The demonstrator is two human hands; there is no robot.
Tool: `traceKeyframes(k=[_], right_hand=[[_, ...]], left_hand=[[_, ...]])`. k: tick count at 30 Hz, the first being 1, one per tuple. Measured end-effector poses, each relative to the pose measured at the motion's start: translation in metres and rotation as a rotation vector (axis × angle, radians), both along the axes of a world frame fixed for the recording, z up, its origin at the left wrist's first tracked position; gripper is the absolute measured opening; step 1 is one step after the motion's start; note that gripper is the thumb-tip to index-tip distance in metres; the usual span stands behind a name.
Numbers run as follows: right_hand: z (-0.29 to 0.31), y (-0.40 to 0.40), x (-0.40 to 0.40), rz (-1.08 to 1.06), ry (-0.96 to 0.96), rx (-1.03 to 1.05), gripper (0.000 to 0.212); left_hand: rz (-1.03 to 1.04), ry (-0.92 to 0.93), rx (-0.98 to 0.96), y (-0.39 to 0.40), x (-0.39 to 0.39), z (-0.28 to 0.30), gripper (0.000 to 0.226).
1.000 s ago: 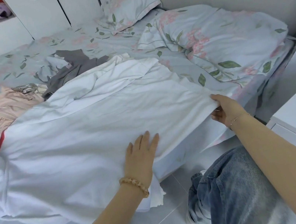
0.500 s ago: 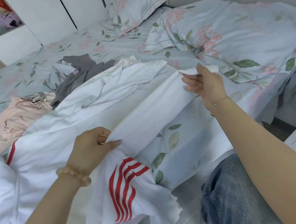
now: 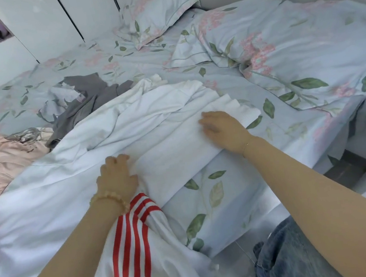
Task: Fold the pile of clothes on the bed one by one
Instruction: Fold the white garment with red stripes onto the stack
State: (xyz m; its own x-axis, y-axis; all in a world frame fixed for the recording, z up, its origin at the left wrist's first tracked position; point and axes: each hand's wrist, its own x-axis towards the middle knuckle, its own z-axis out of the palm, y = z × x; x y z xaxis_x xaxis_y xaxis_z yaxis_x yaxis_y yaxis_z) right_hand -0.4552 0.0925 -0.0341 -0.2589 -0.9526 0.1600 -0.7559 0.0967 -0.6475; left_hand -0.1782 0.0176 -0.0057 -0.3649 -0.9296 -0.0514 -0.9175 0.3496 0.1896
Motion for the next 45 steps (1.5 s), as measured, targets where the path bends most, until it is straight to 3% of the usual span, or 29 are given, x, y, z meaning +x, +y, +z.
traceKeyframes(k=[2,3,5,7,12,14,17,19,21,23,25,27,29,31,33,35,38,40,42,45], right_hand=[[-0.004,-0.003,0.006,0.105,0.127,0.025,0.041],[-0.005,-0.004,0.008,0.145,0.163,0.068,0.044],[-0.01,-0.004,0.012,0.188,0.244,0.193,0.049],[-0.018,-0.004,0.015,0.168,0.316,0.263,0.053],[-0.018,-0.002,0.029,0.1,0.213,0.211,0.052],[-0.011,0.006,0.031,0.069,0.049,0.14,0.048],[0.006,0.029,0.034,0.056,-0.102,0.05,0.036],[0.022,0.049,0.051,0.134,-0.175,0.061,0.017],[0.034,0.073,0.079,0.263,-0.172,0.172,0.035],[0.035,0.1,0.114,0.414,0.002,0.29,0.058],[0.02,0.118,0.144,0.493,0.205,0.24,0.063],[0.004,0.128,0.164,0.502,0.23,0.123,0.062],[-0.008,0.13,0.179,0.493,0.138,0.06,0.058],[-0.004,0.134,0.194,0.465,-0.156,0.104,0.054],[0.015,0.136,0.201,0.398,-0.498,0.154,0.047],[0.045,0.127,0.206,0.349,-0.677,0.157,0.046],[0.096,0.089,0.213,0.294,-0.774,0.113,0.021],[0.128,0.046,0.219,0.246,-0.762,0.126,0.023],[0.15,-0.001,0.229,0.198,-0.763,0.193,0.035],[0.163,-0.068,0.247,0.143,-0.742,0.325,0.02]], left_hand=[[-0.234,0.012,-0.275,0.018,-0.02,-0.005,0.055],[-0.34,0.021,-0.322,0.027,-0.032,-0.01,0.056],[-0.407,-0.134,-0.189,0.038,-0.049,-0.023,0.069],[-0.32,-0.261,0.035,0.038,-0.053,-0.043,0.07],[-0.303,-0.27,0.156,0.032,-0.051,-0.044,0.065],[-0.305,-0.152,0.255,0.031,-0.05,-0.032,0.065],[-0.194,0.461,0.545,0.043,-0.023,0.002,0.043],[-0.148,0.717,0.54,0.06,0.014,0.018,0.027],[-0.129,0.749,0.439,0.077,0.053,0.023,0.024],[-0.096,0.709,0.35,0.089,0.092,0.02,0.023],[-0.05,0.687,0.325,0.096,0.128,0.017,0.024],[-0.027,0.649,0.3,0.1,0.163,0.012,0.025],[0.012,0.612,0.235,0.103,0.196,0.004,0.026],[0.053,0.587,0.215,0.104,0.224,-0.005,0.035],[0.029,0.532,0.29,0.102,0.242,-0.009,0.038],[-0.011,0.485,0.412,0.098,0.25,-0.007,0.026],[-0.083,0.405,0.485,0.094,0.253,-0.005,0.034],[-0.062,0.428,0.538,0.094,0.253,-0.002,0.04],[0.031,0.636,0.667,0.096,0.257,0.001,0.046],[0.17,0.952,0.927,0.09,0.264,-0.002,0.061]])
